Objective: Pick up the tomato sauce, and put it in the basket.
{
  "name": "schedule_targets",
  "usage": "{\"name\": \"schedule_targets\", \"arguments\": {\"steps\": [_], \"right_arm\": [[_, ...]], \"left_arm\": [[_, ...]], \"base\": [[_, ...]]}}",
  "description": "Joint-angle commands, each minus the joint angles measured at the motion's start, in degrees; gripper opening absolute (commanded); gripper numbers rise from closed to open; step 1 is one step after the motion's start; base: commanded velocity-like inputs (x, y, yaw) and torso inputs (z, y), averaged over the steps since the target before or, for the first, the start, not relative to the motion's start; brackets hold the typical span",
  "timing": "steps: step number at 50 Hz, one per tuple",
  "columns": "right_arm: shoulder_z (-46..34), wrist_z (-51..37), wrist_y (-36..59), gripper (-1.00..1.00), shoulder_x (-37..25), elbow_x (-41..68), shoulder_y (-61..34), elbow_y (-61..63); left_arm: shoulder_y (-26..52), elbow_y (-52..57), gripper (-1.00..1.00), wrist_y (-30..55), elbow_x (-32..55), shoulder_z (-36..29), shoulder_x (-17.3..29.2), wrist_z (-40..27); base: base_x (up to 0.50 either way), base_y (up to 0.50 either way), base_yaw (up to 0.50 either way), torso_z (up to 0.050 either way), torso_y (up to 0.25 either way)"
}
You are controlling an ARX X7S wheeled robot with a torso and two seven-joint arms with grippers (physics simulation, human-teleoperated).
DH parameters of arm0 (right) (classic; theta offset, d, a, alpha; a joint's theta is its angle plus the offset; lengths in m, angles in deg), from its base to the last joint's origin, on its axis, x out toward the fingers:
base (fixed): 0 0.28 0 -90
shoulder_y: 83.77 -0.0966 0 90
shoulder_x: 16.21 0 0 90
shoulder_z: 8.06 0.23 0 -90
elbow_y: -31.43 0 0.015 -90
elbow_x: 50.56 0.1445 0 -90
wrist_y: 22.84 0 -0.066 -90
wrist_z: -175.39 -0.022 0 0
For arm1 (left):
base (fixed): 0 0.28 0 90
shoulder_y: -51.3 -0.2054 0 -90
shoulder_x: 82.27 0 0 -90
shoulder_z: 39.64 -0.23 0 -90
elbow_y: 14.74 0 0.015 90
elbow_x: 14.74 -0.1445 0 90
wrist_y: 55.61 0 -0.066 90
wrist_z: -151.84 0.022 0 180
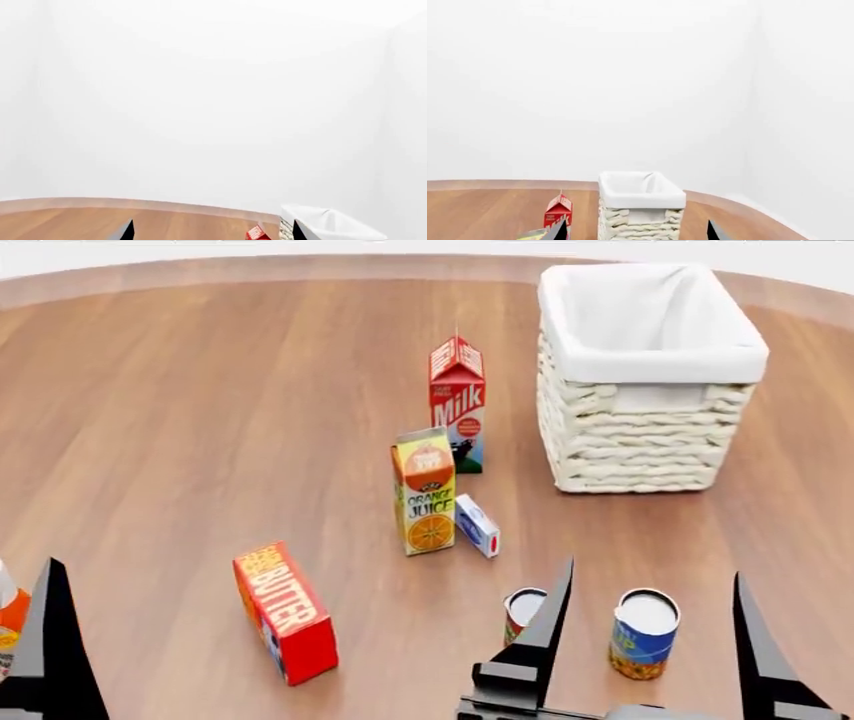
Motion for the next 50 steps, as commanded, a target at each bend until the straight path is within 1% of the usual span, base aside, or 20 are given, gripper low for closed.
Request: {"name": "schedule_targets", "arguments": {"steps": [1, 26, 33, 50], "right_arm": [[-0.5, -0.9, 1.5, 1.00, -0.7, 0.6, -0.4, 1.5], [0.1, -2.2, 0.3, 1.00, -1.4, 3.4, 0.0, 0.9], [-0.4, -2.3, -0.7, 1.00, -1.8, 4.2, 0.0, 0.1], [-0.1, -2.8, -1.4, 1.00, -2.3, 6.2, 0.1, 0.1]], "left_arm": [[-0.1, 0.9, 1.00, 0.0, 0.7, -0.2, 0.8, -0.8], [-0.1, 1.3, 1.00, -0.2, 1.2, -1.2, 2.2, -2.6], [0.2, 1.2, 1.00, -0.3, 1.8, -1.1, 2.6, -3.0], [0.1, 0.6, 1.00, -1.2, 1.9, -1.8, 3.3, -3.6]], "base": [[0.50, 0.00, 0.00, 0.000, 0.000], [0.50, -0.01, 0.00, 0.000, 0.001], [0.28, -0.46, 0.00, 0.000, 0.000], [0.02, -0.50, 0.00, 0.000, 0.000]]}}
